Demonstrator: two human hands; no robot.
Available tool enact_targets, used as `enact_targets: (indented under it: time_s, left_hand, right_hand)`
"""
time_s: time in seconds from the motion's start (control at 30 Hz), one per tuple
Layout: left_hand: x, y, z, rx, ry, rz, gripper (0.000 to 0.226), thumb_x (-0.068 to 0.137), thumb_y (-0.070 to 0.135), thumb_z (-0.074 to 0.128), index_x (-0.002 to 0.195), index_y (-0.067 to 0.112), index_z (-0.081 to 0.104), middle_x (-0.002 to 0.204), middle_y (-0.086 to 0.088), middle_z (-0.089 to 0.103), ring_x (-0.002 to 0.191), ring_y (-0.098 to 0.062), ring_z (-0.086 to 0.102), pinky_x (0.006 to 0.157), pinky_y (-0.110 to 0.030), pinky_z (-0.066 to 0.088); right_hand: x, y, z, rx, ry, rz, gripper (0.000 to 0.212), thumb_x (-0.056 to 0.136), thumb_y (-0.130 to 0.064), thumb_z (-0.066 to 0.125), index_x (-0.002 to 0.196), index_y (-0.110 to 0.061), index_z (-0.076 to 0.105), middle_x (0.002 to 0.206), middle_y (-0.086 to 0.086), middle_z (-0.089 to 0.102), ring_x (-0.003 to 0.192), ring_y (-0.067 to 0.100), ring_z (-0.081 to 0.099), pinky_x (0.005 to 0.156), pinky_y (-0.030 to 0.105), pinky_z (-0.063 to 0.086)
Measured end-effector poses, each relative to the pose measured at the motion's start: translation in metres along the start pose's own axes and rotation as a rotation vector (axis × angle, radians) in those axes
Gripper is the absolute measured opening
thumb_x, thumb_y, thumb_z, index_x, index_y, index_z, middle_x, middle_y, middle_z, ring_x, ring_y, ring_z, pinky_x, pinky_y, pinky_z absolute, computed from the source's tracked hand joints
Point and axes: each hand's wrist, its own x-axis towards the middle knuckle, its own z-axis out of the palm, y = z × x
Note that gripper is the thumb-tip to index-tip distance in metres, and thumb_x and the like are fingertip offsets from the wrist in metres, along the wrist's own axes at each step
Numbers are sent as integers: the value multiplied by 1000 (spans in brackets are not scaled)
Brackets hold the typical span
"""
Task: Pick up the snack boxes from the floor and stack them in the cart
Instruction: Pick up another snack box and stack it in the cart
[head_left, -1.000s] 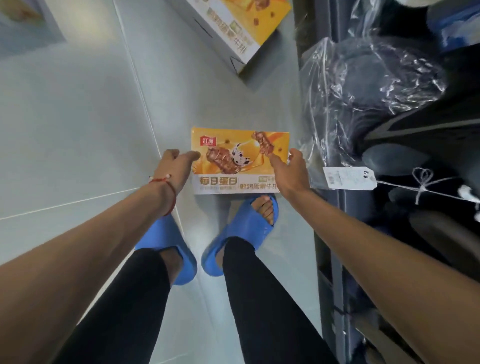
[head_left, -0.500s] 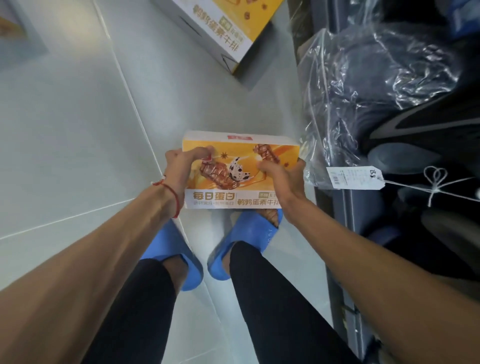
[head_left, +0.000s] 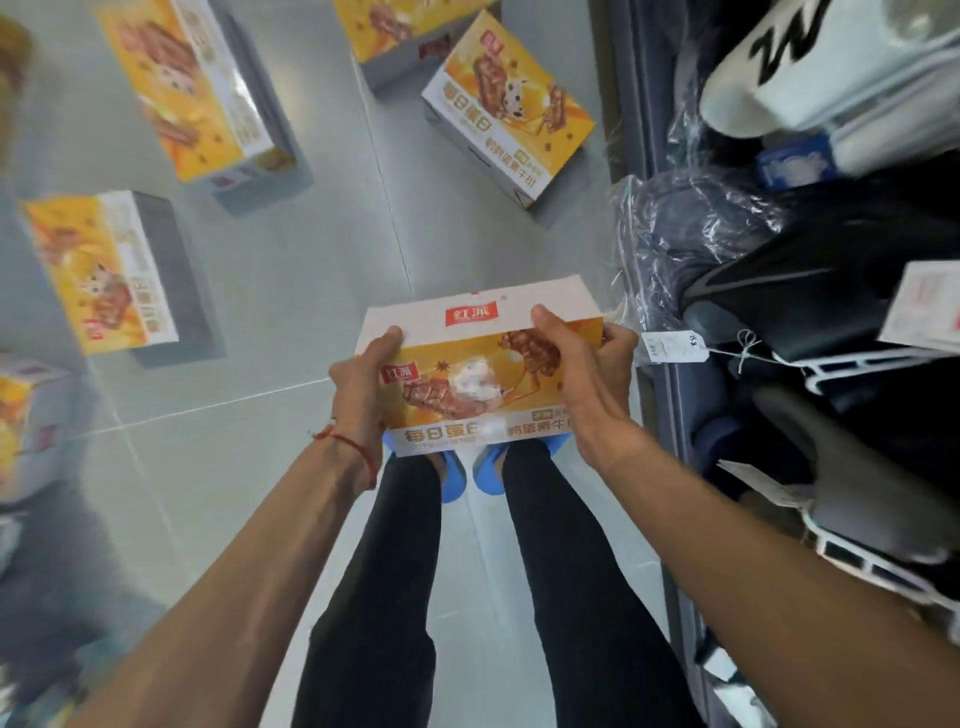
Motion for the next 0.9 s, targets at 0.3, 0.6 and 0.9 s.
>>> enact_targets:
  time_s: [0.3, 0.6, 0.9]
  left_hand:
    - [-162, 62, -49, -24, -22, 232, 72, 69, 31, 56, 138, 18, 47, 115, -3, 67, 90, -13, 64, 66, -23, 51]
    - [-304, 114, -98, -197, -108, 336, 50, 78, 22, 57, 128, 22, 54, 106, 3, 65, 88, -10, 65, 48, -17, 47]
    - [-390, 107, -144, -235, 23, 367, 31, 93, 28, 67, 116, 35, 47, 109, 5, 62, 91, -15, 65, 75, -38, 54]
  right_hand:
    - [-145, -62, -52, 5, -191, -168, 84, 62, -44, 76, 142, -40, 52, 137, 7, 59, 120, 21, 63, 93, 39, 57]
    - [-275, -105, -87, 9, -297, -296, 87, 62, -36, 80, 144, -42, 52, 143, 11, 55, 128, 23, 60, 104, 42, 54]
    - [-362, -130, -93, -8, -402, -368, 82, 77, -23, 87, 146, -26, 43, 132, 2, 63, 117, 17, 64, 82, 18, 58]
